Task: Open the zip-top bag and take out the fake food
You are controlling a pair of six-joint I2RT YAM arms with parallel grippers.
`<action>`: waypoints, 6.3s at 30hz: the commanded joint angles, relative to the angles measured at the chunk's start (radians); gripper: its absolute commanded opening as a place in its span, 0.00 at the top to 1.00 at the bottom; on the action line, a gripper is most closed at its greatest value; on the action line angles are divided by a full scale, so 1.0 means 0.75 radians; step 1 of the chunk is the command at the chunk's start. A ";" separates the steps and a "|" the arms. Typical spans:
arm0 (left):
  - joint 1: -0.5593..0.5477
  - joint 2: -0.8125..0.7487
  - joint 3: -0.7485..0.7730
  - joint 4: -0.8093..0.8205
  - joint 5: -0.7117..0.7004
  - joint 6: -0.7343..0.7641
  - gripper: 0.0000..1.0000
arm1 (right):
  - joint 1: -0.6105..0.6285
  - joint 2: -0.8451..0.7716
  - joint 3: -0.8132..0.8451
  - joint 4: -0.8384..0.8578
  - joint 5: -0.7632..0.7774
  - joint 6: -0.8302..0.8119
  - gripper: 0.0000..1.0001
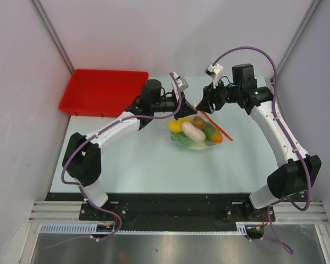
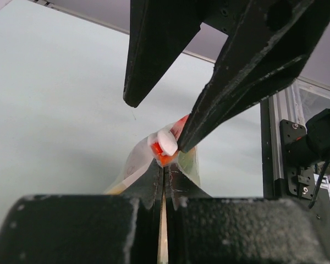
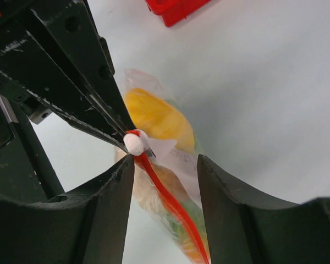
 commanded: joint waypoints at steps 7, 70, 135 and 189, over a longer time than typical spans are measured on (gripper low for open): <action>-0.015 -0.087 0.004 0.045 -0.035 0.003 1.00 | 0.005 0.006 0.017 0.139 -0.145 0.090 0.49; 0.032 -0.147 -0.176 0.331 -0.403 -0.491 1.00 | 0.024 -0.121 -0.222 0.092 -0.023 -0.072 1.00; -0.021 -0.112 -0.164 0.362 0.049 -0.443 0.98 | -0.054 -0.213 -0.386 0.435 -0.424 0.034 1.00; -0.023 -0.026 -0.017 0.114 0.172 -0.162 1.00 | -0.091 -0.209 -0.386 0.423 -0.520 0.047 0.83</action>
